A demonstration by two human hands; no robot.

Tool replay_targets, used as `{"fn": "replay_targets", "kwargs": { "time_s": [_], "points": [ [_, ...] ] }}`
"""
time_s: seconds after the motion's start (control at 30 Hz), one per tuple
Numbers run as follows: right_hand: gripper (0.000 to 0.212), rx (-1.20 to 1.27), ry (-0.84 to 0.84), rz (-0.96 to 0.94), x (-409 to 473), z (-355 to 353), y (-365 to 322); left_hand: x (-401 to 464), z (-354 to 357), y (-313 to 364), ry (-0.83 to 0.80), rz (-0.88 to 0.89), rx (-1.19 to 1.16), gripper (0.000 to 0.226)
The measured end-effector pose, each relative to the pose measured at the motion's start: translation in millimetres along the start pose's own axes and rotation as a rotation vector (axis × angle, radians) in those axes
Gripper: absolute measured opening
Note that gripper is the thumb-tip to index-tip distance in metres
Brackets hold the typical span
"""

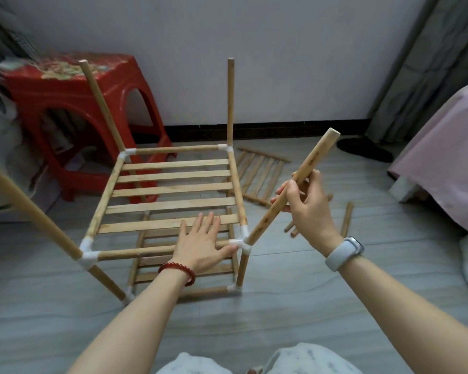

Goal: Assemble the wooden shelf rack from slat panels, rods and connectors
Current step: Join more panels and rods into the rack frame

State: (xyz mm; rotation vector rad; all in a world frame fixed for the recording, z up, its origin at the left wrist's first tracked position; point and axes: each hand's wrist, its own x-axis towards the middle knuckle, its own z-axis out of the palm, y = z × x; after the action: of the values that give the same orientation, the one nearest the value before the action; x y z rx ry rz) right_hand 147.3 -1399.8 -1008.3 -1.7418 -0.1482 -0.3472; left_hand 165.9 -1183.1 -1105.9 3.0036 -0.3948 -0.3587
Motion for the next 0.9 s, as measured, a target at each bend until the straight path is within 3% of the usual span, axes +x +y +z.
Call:
{"fn": "replay_targets", "kwargs": {
  "time_s": [0.47, 0.7, 0.9],
  "points": [
    [0.017, -0.248, -0.231, -0.261, 30.9, 19.8, -4.4, 35.2, 1.2, 14.3, 0.093, -0.120, -0.013, 0.091],
    [0.017, -0.220, -0.214, -0.252, 32.0, 22.6, 1.0, 37.0, 6.3, 12.9, 0.115, -0.124, -0.018, 0.090],
    [0.014, -0.034, -0.079, -0.071, 32.4, 6.8, 11.8, 36.1, 5.9, 12.3, 0.119, -0.114, -0.007, 0.090]
  ]
}}
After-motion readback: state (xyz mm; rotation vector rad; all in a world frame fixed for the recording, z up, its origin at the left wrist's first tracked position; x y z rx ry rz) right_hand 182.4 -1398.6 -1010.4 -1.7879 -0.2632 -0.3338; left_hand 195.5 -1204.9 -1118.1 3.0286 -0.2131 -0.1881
